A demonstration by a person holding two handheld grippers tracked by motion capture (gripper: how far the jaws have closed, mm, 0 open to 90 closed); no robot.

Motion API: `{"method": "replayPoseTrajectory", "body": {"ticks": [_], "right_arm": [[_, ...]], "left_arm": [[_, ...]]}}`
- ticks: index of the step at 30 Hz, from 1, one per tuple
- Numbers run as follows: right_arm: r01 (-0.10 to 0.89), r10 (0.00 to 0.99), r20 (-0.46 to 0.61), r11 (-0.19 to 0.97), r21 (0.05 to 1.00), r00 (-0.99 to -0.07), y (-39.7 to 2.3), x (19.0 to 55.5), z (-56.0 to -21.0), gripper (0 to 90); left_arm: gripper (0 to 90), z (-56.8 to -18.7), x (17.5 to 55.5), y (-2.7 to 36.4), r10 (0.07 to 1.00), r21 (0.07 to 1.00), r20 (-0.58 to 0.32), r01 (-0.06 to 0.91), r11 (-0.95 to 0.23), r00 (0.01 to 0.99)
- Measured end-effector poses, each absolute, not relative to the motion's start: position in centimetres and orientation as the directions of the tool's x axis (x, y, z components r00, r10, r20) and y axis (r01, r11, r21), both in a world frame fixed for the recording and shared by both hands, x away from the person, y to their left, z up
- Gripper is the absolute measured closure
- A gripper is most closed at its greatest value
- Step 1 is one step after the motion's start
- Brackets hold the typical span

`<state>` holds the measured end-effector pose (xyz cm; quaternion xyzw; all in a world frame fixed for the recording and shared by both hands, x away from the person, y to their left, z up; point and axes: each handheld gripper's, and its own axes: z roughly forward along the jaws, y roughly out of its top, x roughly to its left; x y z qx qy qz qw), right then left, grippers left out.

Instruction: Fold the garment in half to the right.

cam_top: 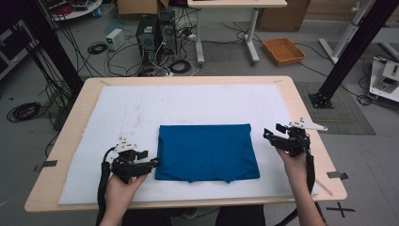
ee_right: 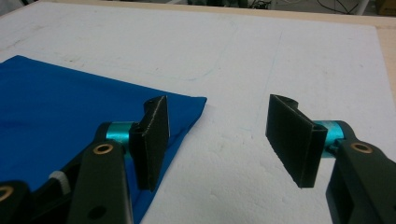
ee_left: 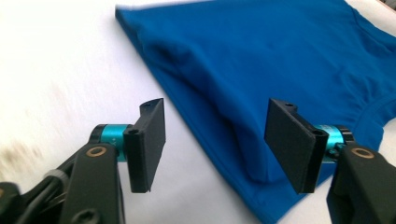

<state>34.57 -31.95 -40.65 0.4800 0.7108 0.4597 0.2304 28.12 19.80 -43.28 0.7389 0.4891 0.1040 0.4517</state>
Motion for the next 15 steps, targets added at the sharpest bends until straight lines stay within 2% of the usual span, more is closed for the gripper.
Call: {"method": "replayPoseTrajectory", "body": {"ticks": [9,15], "right_arm": [[0.470,0.893,0.113,0.118,0.875,-0.436,-31.8,34.6,-40.7,39.7],[0.467,0.891,0.109,0.124,0.876,-0.441,-31.6,34.6,-40.6,39.7]], "left_arm": [[44.3,-44.9,27.3,19.6,0.791,0.689,-0.430,0.724,-0.025,0.436],[44.3,-45.3,27.1,19.3,0.768,0.682,-0.480,0.731,0.023,0.424]]}}
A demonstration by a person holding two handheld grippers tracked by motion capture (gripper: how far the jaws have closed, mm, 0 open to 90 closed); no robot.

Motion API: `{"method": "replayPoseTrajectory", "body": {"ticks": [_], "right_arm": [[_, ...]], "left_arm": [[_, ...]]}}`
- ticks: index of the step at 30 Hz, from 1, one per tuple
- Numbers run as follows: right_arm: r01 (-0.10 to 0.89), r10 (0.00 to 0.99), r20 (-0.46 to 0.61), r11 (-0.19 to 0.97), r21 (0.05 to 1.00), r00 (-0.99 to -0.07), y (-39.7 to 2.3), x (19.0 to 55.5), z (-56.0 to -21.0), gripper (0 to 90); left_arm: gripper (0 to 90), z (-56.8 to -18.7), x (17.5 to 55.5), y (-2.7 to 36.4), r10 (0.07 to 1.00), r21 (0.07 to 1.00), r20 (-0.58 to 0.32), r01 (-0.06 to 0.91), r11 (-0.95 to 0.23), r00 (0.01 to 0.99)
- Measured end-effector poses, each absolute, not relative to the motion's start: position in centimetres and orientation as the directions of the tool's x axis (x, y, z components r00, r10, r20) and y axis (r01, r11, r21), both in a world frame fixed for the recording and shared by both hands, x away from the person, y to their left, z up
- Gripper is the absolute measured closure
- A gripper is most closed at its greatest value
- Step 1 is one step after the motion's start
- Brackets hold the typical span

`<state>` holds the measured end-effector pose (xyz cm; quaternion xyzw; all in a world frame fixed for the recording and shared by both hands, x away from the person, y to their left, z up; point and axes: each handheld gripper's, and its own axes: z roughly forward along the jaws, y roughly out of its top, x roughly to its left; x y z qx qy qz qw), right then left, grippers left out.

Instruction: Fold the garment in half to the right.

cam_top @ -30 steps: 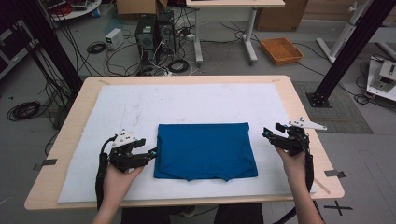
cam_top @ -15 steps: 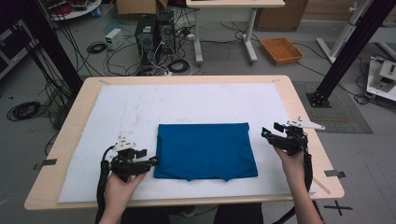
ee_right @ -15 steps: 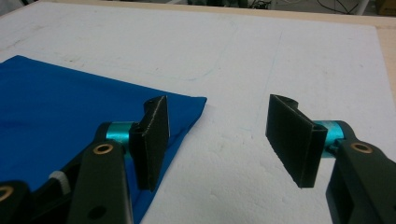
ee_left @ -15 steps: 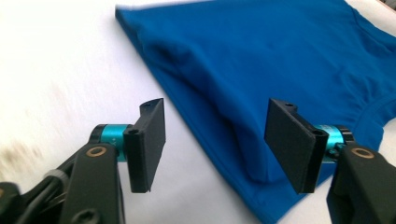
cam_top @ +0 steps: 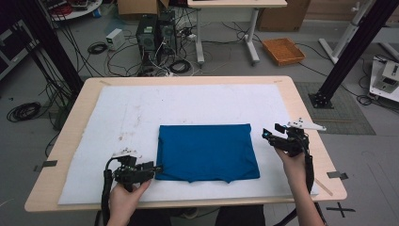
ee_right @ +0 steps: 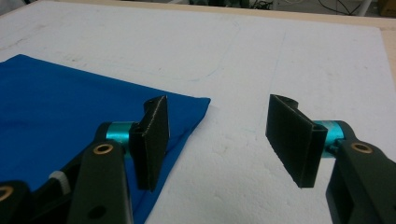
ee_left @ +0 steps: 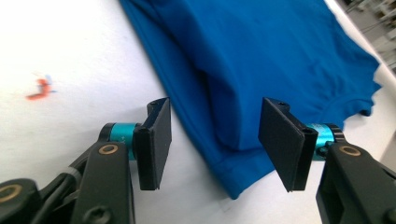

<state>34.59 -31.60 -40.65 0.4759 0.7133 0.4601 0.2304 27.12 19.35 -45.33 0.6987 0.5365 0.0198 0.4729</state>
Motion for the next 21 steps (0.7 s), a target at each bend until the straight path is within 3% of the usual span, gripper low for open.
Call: {"method": "replayPoseTrajectory", "body": {"ticks": [3,7,11,21], "right_arm": [[0.470,0.890,0.111,0.124,0.874,-0.441,-31.4,34.6,-40.7,39.7],[0.462,0.887,0.100,0.137,0.876,-0.452,-31.0,34.6,-40.7,39.7],[0.462,0.881,0.097,0.146,0.875,-0.463,-30.5,34.6,-40.7,39.7],[0.451,0.850,0.100,0.172,0.876,-0.517,-27.7,35.1,-40.2,40.4]], "left_arm": [[46.1,-45.3,27.1,18.9,0.770,0.685,-0.473,0.729,0.015,0.428],[58.8,-45.5,27.0,18.3,0.783,0.694,-0.446,0.720,-0.003,0.433],[64.9,-45.5,27.0,18.0,0.796,0.697,-0.431,0.717,-0.005,0.425],[75.4,-45.5,26.9,17.8,0.817,0.705,-0.400,0.709,-0.015,0.415]]}}
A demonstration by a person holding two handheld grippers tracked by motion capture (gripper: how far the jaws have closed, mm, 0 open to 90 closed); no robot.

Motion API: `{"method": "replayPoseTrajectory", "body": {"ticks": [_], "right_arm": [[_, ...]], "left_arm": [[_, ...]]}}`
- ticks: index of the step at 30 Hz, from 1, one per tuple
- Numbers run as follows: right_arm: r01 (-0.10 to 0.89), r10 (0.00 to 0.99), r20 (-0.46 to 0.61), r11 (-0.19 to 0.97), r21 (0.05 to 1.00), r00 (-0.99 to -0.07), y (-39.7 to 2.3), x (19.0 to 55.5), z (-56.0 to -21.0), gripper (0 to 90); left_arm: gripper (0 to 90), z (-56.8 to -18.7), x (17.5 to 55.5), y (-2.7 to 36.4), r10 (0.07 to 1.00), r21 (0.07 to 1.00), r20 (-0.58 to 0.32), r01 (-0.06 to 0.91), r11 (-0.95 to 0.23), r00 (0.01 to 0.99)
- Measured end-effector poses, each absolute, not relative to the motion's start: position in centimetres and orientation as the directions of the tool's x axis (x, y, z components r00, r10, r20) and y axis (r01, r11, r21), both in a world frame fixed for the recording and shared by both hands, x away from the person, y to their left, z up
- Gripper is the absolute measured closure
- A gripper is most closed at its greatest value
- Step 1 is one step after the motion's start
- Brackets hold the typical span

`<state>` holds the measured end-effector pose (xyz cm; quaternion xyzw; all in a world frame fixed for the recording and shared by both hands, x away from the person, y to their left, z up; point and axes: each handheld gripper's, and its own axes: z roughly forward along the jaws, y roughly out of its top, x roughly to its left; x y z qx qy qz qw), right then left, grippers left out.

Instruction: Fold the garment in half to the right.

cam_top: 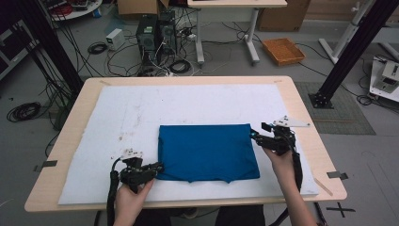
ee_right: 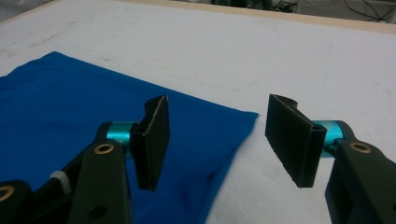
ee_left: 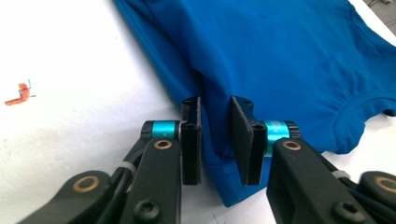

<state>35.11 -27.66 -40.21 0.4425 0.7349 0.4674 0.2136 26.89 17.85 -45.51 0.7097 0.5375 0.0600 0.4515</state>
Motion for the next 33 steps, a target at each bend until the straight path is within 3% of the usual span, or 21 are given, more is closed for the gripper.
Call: {"method": "replayPoseTrajectory", "body": {"ticks": [17,33], "right_arm": [[0.444,0.703,0.113,0.308,0.842,-0.702,-12.5,39.5,-38.5,45.2],[0.519,0.661,0.167,0.381,0.765,-0.732,-1.3,43.8,-40.6,55.2]], "left_arm": [[80.0,-45.6,26.8,17.8,0.823,0.709,-0.393,0.706,-0.012,0.409],[79.9,-45.6,26.7,17.8,0.825,0.710,-0.390,0.705,-0.013,0.409]]}}
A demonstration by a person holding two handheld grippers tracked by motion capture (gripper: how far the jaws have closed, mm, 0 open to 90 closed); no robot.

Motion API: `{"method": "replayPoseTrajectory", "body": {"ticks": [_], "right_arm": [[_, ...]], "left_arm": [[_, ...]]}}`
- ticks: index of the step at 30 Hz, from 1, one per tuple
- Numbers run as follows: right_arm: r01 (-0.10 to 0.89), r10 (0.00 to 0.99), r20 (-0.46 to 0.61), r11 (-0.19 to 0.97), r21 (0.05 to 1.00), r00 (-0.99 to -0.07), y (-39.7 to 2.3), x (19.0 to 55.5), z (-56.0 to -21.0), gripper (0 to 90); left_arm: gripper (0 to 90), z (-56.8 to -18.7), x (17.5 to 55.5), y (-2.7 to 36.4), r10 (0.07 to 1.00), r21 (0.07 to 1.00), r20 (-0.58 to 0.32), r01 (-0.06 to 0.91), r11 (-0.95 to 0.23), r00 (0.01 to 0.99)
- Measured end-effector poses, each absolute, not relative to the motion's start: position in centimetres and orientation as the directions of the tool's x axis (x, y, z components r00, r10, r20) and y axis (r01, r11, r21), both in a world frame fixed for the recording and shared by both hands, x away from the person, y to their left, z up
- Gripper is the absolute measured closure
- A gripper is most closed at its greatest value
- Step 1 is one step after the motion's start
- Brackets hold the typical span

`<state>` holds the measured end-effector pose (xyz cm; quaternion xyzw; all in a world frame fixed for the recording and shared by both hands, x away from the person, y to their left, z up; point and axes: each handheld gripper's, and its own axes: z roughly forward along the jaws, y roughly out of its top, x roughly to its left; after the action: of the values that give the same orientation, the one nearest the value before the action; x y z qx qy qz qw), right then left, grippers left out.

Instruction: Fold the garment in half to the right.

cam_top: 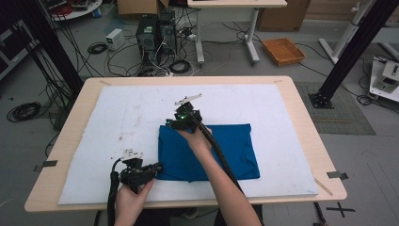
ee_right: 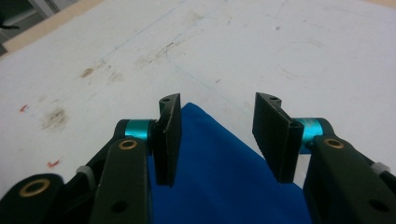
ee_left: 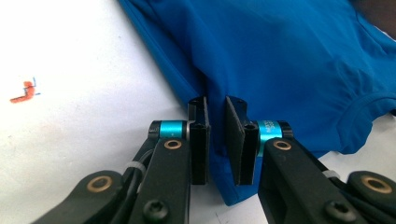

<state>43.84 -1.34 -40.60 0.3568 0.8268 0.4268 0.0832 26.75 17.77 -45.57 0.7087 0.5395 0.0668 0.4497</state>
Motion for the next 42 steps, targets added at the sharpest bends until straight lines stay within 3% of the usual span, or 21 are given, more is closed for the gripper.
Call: {"method": "replayPoseTrajectory", "body": {"ticks": [20,30,42], "right_arm": [[0.535,0.681,0.032,0.545,0.645,-0.732,5.6,45.4,-43.6,72.1],[0.518,0.686,-0.014,0.562,0.645,-0.727,5.8,45.3,-43.7,86.4],[0.491,0.667,0.030,0.517,0.701,-0.745,4.6,45.0,-41.8,87.0]], "left_arm": [[78.2,-45.6,26.6,17.9,0.819,0.705,-0.402,0.709,-0.010,0.411],[80.5,-45.5,26.4,17.7,0.831,0.715,-0.374,0.698,-0.024,0.412],[84.0,-45.1,26.2,17.4,0.815,0.727,-0.389,0.687,-0.015,0.430]]}}
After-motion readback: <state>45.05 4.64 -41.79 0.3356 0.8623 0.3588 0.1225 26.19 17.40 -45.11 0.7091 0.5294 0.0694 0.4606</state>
